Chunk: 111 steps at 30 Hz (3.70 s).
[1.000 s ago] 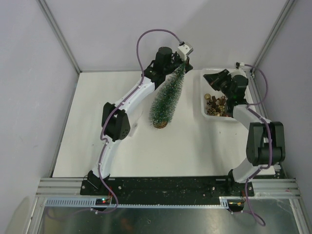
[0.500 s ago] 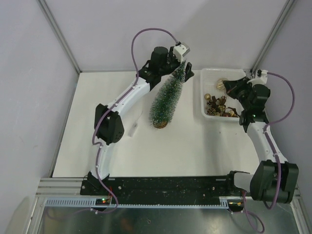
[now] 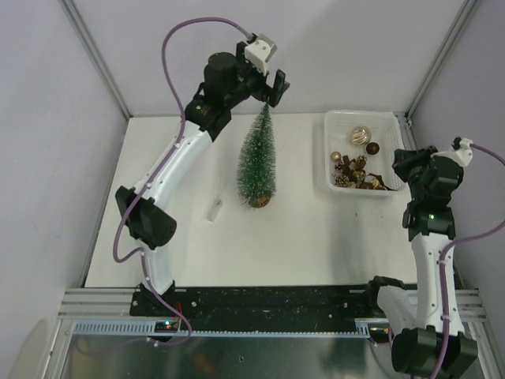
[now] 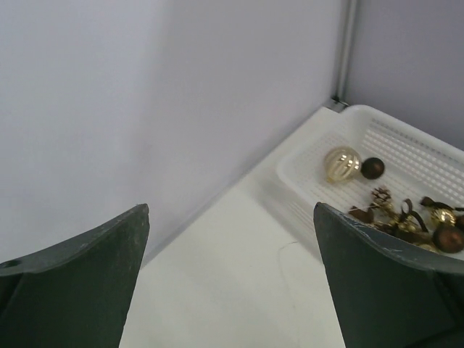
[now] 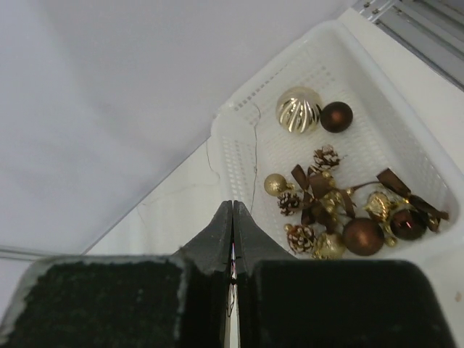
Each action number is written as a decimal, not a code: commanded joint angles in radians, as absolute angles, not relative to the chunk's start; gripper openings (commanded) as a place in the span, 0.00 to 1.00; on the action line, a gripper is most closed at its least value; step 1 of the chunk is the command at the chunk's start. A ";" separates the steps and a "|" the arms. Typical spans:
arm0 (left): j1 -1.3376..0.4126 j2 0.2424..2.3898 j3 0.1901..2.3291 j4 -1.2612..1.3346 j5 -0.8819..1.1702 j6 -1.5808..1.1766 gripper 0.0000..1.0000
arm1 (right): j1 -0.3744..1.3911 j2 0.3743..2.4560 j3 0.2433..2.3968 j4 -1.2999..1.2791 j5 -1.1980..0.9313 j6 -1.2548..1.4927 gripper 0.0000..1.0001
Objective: Decorate the small christmas tree
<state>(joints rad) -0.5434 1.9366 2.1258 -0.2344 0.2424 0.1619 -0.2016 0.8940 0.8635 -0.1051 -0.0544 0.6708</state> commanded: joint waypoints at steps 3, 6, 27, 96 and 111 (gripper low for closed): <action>-0.534 1.811 2.038 -0.219 0.024 0.200 1.00 | -0.199 0.770 0.934 -0.393 -0.042 0.636 0.00; -0.530 1.775 1.976 -0.218 0.006 0.193 1.00 | -0.124 0.683 0.970 -0.515 0.032 0.600 0.00; -0.541 1.840 2.015 -0.218 -0.057 0.142 1.00 | -0.053 0.477 1.540 -1.238 -0.094 0.468 0.00; -0.796 2.372 2.322 -0.350 0.655 0.183 0.61 | -0.118 0.491 1.511 -0.701 -0.891 0.684 0.00; -0.779 2.349 2.350 -0.343 0.598 0.175 0.00 | -0.125 0.509 1.512 -0.668 -0.870 0.688 0.00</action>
